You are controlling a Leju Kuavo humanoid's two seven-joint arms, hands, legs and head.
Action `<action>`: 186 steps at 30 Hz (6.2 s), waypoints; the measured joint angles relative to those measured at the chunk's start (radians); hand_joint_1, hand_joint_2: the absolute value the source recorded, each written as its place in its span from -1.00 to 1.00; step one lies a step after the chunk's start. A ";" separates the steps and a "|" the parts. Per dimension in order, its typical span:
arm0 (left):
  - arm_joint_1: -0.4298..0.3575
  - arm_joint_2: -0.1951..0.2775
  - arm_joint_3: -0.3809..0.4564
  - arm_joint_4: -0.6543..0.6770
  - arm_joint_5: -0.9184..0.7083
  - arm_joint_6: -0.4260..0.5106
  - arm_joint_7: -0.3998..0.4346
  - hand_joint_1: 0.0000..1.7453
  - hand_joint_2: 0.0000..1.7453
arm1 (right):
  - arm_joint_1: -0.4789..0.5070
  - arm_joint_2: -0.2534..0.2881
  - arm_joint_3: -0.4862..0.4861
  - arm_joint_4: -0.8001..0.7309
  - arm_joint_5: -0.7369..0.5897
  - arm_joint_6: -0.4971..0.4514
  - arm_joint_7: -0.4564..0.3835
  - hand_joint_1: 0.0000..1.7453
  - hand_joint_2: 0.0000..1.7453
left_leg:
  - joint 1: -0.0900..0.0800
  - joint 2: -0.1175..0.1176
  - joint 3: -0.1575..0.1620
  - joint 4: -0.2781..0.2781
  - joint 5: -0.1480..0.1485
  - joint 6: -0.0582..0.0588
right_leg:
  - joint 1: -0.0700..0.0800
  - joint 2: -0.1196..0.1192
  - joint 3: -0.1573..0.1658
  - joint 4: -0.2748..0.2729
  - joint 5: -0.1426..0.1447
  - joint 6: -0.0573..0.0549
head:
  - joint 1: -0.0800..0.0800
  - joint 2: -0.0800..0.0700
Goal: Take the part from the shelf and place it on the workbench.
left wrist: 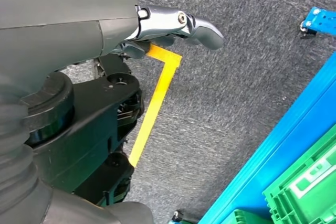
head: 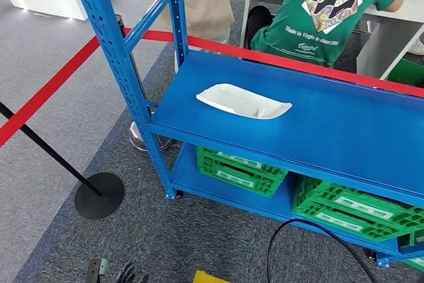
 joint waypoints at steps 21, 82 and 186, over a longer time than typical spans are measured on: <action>0.000 -0.008 0.003 0.000 -0.002 0.001 -0.002 -1.00 1.00 | 0.031 0.035 -0.060 -0.061 -0.052 0.000 0.000 1.00 1.00 | -0.031 0.059 0.042 -0.007 -0.026 0.022 | 0.016 -0.050 -0.024 0.056 -0.015 -0.025 | 0.018 0.000; 0.003 -0.009 0.009 0.000 -0.010 -0.004 -0.005 -1.00 1.00 | 0.052 0.045 -0.111 -0.072 -0.046 0.000 0.004 1.00 1.00 | -0.026 0.102 0.082 -0.004 -0.061 0.016 | 0.026 -0.067 -0.030 0.074 -0.013 -0.026 | 0.024 0.000; 0.001 0.000 0.028 0.000 -0.008 -0.003 -0.009 -1.00 1.00 | 0.045 0.049 -0.074 -0.080 -0.003 0.000 0.008 1.00 1.00 | -0.017 0.019 -0.041 0.230 -0.137 -0.023 | 0.027 0.062 -0.046 0.057 0.009 -0.076 | 0.007 0.000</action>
